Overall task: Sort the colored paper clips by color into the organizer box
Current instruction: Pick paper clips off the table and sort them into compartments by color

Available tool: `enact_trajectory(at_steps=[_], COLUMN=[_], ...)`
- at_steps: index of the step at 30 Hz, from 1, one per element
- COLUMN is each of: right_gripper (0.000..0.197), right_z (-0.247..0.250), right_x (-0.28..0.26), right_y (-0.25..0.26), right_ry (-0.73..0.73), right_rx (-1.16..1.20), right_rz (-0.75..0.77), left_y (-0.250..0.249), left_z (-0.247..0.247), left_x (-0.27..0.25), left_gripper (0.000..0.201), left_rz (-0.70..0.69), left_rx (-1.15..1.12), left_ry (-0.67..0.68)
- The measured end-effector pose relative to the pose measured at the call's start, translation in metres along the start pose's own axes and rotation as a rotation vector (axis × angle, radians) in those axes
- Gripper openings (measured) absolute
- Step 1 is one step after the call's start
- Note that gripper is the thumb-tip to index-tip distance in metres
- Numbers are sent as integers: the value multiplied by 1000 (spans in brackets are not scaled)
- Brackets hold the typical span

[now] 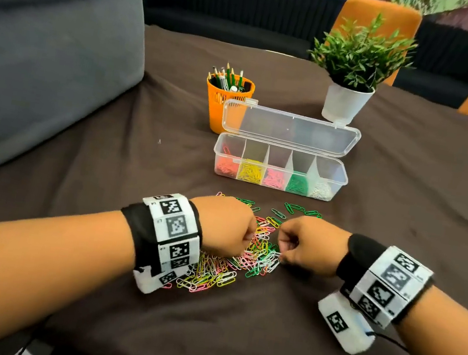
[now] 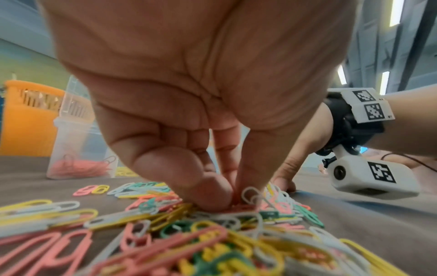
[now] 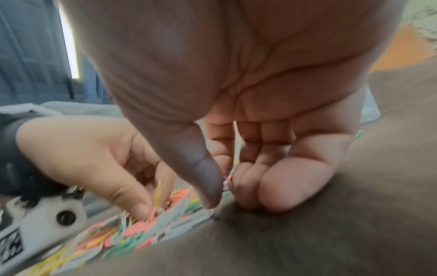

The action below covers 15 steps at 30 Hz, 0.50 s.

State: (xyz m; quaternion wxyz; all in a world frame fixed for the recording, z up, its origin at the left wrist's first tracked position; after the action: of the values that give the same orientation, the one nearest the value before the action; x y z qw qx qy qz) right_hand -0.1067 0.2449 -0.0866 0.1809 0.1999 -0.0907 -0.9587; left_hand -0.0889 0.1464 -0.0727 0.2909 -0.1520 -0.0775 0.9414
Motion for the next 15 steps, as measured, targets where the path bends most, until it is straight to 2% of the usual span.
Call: enact_trajectory(at_steps=[1, 3, 5, 7, 9, 12, 15], right_gripper=[11, 16, 22, 15, 5, 26, 20], right_z=[3, 4, 6, 7, 9, 2, -6], right_x=[-1, -3, -5, -6, -7, -4, -5], right_y=[-4, -12, -18, -19, -15, -10, -10], right_ry=[-13, -17, -17, -40, -68, -76, -83], right_rx=[43, 300, 618, 806, 818, 628, 383], right_rz=[-16, -44, -71, -92, -95, -93, -107], left_y=[2, 8, 15, 26, 36, 44, 48], left_z=[-1, -1, 10, 23, 27, 28, 27], left_x=[-1, -5, -10, -18, -28, -39, -39], left_gripper=[11, 11, 7, 5, 5, 16, 26], left_rz=[2, 21, 58, 110, 153, 138, 83], left_rx=[-18, -73, -157, -312, -512, -852, -971], left_ry=[8, 6, -74, -184, -250, -332, -327])
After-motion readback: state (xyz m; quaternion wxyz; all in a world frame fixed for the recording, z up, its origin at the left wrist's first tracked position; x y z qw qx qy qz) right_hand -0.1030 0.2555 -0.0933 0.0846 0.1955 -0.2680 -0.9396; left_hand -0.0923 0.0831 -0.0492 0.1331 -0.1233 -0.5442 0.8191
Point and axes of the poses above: each hand's wrist, its own x-axis towards the middle knuckle, its own z-axis out of the back of the hand, y = z × x, the point moved 10 cm from there along x, towards the middle knuckle, and after that the axes turned 6 degrees about -z, right-handed, at the moved point
